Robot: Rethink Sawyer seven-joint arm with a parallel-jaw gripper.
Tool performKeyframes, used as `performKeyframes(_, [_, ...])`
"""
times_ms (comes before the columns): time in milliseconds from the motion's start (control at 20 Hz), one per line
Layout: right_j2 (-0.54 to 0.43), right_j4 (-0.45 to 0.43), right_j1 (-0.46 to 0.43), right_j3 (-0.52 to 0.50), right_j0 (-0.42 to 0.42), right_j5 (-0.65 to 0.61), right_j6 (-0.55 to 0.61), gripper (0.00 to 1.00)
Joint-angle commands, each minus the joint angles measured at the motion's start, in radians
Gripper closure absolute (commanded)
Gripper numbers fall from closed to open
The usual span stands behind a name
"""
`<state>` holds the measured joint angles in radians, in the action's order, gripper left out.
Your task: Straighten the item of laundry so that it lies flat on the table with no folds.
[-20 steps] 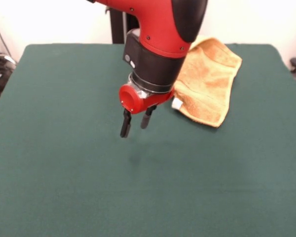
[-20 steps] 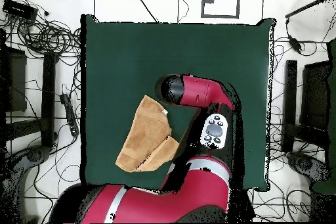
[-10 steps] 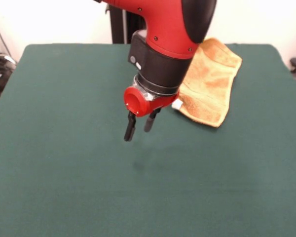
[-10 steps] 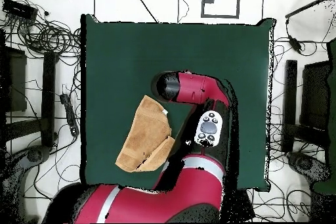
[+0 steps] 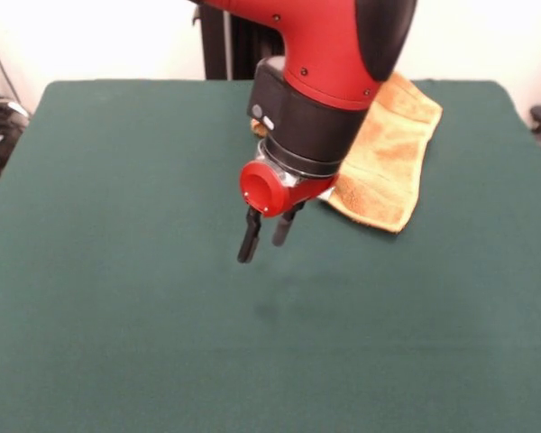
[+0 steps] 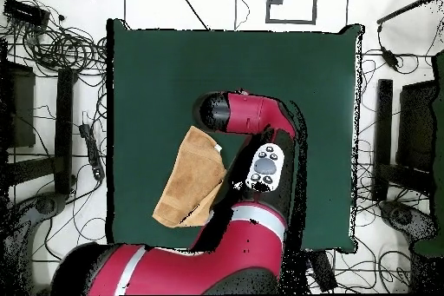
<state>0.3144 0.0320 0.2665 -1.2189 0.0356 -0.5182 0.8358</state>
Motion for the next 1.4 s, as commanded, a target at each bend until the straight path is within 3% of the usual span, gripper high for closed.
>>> performKeyframes(50, [-0.015, 0.068, -0.032, 0.014, 0.051, -0.13, 0.358, 0.0])
performKeyframes(1400, [0.039, 0.154, -0.08, 0.066, 0.116, -0.171, 0.386, 0.0])
